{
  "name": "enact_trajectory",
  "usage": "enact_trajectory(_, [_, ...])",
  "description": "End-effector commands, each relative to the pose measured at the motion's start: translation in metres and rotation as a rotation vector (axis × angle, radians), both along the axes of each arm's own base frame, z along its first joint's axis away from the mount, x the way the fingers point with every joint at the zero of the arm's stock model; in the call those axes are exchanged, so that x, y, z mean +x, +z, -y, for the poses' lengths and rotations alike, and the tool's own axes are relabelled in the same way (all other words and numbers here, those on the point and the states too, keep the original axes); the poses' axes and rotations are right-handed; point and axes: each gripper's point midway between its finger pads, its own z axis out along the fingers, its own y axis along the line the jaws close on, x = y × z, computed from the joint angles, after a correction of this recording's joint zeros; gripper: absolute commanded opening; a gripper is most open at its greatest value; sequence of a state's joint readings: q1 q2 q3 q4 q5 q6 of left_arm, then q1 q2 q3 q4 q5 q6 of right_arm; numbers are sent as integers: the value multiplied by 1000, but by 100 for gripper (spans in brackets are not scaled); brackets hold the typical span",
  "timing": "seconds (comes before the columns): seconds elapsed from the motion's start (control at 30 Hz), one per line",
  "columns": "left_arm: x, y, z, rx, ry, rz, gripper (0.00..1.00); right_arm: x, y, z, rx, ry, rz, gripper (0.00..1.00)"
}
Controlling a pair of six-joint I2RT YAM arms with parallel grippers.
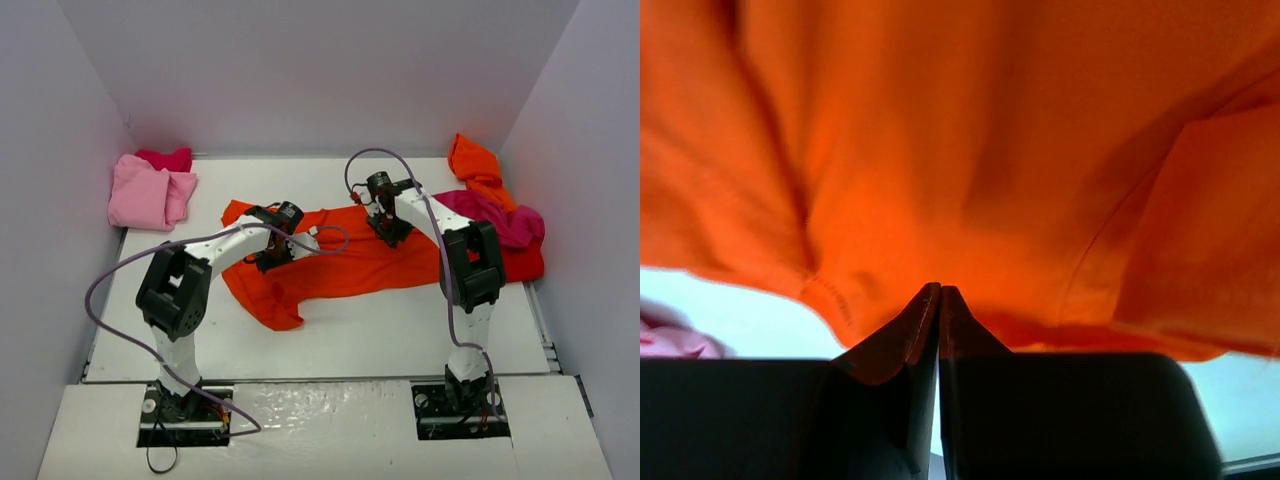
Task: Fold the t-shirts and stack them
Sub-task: Grap the side of the flattened tshirt closest away from the robot with both arms
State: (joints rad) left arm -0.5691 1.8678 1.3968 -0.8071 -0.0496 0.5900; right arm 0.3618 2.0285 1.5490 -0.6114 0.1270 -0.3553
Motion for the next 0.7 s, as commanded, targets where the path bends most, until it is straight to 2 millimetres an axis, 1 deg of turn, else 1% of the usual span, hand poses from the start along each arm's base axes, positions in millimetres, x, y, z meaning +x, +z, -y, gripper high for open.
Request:
enact_trajectory(0.0, [-9,5,16,-58,-17,-68,1,3,7,0,-22,-4,24,28])
enact_trajectory(0.1, [-19,8,26,-104,-33,-131,1,2,6,0,-25,-4,23,28])
enact_trajectory(0.2, [-23,16,40,-147,-69,-163,0,2,5,0,-29,-5,22,27])
enact_trajectory(0.3, [-44,29,57,-176,-134,-212,0,3,6,-1,-33,-2,25,28])
enact_trajectory(0.37, [-64,49,76,-218,-220,-213,0,2,4,-1,-35,0,21,28])
enact_trajectory(0.47, [-98,72,104,-233,-364,-206,0,3,0,-1,-44,-2,15,28])
enact_trajectory(0.53, [-114,80,117,-245,-415,-229,0,4,0,-2,-50,-3,15,27])
enact_trajectory(0.6, [-134,89,130,-287,-452,-291,0,5,0,-3,-64,1,19,27])
enact_trajectory(0.67, [-145,99,137,-312,-468,-293,0,3,-2,-3,-71,7,14,28])
